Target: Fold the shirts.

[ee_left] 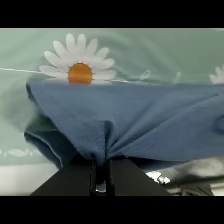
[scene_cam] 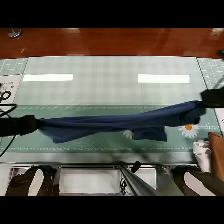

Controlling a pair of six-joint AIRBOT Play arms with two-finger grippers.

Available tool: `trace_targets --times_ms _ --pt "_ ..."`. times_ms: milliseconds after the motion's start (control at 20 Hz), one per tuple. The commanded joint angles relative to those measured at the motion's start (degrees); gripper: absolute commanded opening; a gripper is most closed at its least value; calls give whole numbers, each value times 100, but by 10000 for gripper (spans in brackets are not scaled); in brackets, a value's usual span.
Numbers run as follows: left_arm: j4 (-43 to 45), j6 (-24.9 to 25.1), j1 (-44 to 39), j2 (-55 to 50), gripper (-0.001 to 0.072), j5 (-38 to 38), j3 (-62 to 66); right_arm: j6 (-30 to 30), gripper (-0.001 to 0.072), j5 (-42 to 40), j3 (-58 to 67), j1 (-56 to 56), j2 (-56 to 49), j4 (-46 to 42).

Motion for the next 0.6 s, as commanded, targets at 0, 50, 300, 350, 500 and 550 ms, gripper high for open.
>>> trace_targets --times_ms 0,50,300,350,500,550 --pt "-2 413 -11 -914 34 1869 -708 -138 19 -1480 -328 26 -1152 -39" --pt "-26 452 -33 -1255 35 2358 -664 -136 20 -1930 -247 37 -1453 13" --pt "-955 1628 -579 -2806 34 3906 -219 11 20 -4216 -68 37 -2216 826" --pt "-953 1628 -752 -3038 34 4155 -118 72 20 -4675 -68 37 -2304 1058" --pt "-955 1626 -1182 -3598 35 4944 92 470 20 -5541 -70 37 -2562 1707" --pt "-953 1626 -1270 -3727 35 5136 111 584 20 -5582 -70 39 -2658 1869"
